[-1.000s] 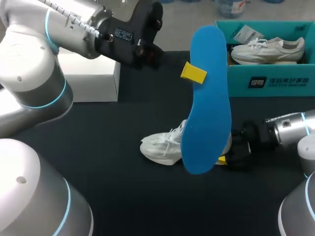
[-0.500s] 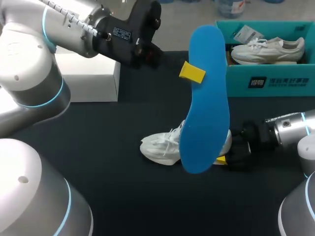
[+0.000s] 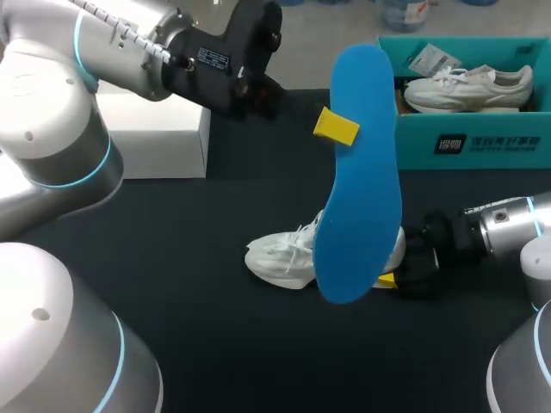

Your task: Take the shoe out of the shoebox, open the shoe tongue, remove and reinsert the insole, then place the shoe into the shoebox

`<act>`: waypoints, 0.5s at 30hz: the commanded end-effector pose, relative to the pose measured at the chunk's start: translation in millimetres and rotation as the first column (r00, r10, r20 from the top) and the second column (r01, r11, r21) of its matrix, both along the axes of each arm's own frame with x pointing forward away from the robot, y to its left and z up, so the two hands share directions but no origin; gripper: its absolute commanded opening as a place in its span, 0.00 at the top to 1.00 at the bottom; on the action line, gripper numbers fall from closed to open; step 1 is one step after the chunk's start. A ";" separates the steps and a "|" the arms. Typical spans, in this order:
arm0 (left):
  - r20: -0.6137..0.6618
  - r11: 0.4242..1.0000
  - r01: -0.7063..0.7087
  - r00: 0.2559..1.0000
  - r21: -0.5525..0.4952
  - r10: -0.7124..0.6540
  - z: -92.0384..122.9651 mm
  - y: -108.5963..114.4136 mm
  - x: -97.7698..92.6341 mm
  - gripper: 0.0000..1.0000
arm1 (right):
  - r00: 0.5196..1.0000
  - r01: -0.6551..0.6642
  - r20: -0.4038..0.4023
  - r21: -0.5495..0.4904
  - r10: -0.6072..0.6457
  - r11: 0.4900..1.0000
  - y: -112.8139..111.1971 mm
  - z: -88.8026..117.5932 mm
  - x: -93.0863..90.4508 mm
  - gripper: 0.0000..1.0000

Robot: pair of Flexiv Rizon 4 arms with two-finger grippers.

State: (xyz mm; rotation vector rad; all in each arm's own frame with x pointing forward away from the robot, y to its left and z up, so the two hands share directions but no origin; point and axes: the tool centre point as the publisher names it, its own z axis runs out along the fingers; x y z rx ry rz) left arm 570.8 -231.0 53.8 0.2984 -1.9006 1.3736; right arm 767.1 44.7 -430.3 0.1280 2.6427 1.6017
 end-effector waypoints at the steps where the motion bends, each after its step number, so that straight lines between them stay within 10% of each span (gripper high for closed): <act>1: 0.001 1.000 0.002 1.000 0.001 -0.002 0.2 -0.7 0.3 1.00 | 1.000 0.000 0.000 -0.003 0.000 1.000 0.3 -1.7 -1.2 1.00; 10: 0.001 1.000 0.002 1.000 0.001 -0.002 0.2 -0.7 0.3 1.00 | 1.000 0.000 0.000 -0.003 0.000 1.000 0.3 -1.7 -1.2 1.00; 11: 0.001 1.000 0.002 1.000 0.001 -0.002 0.2 -0.7 0.3 1.00 | 1.000 0.000 0.000 -0.003 0.000 1.000 0.3 -1.7 -1.2 0.87; 14: 0.001 1.000 0.002 1.000 0.001 -0.002 0.2 -0.7 0.3 1.00 | 1.000 0.000 0.000 -0.003 0.000 1.000 0.3 -1.7 -1.2 0.04; 15: 0.001 1.000 0.002 1.000 0.001 -0.002 0.2 -0.7 0.3 1.00 | 1.000 0.000 0.000 -0.003 0.000 1.000 0.3 -1.7 -1.2 0.00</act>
